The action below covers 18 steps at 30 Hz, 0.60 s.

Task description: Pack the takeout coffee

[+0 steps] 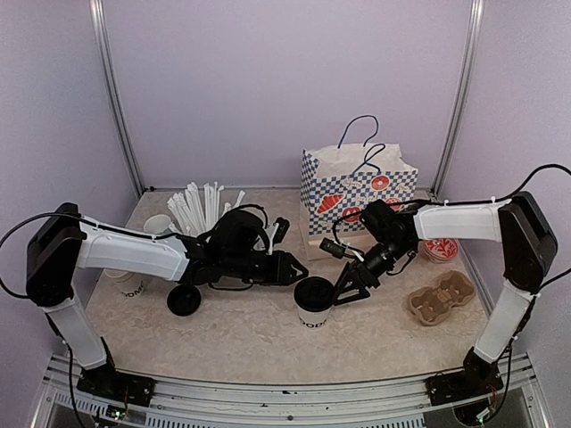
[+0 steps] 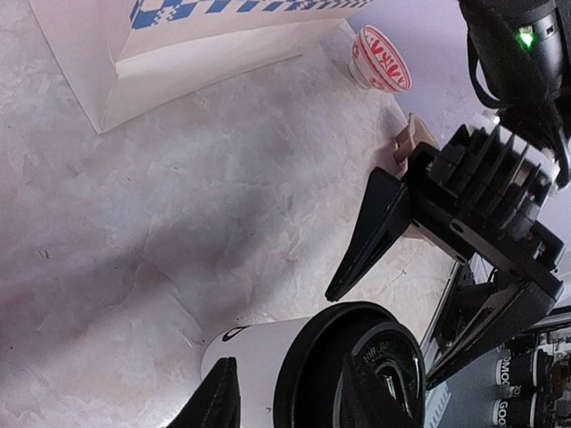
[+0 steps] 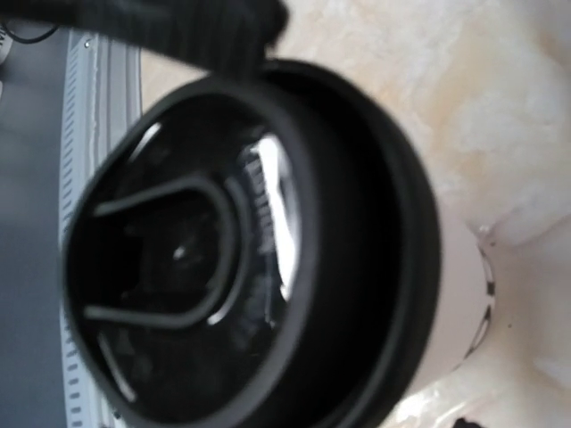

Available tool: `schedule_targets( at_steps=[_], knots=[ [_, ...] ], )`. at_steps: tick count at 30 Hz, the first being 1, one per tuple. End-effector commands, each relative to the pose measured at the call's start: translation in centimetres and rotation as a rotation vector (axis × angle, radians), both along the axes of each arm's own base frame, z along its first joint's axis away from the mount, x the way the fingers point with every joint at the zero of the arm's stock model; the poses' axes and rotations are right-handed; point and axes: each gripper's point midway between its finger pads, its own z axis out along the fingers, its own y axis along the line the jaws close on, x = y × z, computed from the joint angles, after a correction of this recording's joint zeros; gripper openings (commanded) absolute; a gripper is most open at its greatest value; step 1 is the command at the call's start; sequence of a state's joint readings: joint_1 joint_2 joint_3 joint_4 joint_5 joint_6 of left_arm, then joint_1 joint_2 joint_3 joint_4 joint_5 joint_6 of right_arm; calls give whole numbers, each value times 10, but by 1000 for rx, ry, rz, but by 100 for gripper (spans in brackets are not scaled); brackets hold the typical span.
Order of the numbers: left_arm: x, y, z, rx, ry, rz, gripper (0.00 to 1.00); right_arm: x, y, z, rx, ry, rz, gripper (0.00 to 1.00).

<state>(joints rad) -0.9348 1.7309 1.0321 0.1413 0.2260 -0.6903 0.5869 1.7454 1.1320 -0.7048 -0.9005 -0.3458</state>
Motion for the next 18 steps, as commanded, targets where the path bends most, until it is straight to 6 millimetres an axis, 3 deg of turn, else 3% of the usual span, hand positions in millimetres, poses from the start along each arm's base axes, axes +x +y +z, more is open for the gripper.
schedule_targets(
  at_steps=[1, 7, 15, 18],
  knots=[
    [-3, -2, -13, 30, 5, -41, 37, 7, 8, 1, 8, -1, -4, 78],
    [-10, 3, -30, 59, 36, -50, 34, 12, 8, -10, -23, 15, -24, 77],
    [-10, 13, -52, 127, 63, -26, 29, 31, -12, -64, -252, -16, -118, 71],
    [-10, 16, -53, 139, 59, -18, 29, 29, -7, -55, -215, -5, -99, 70]
  ],
)
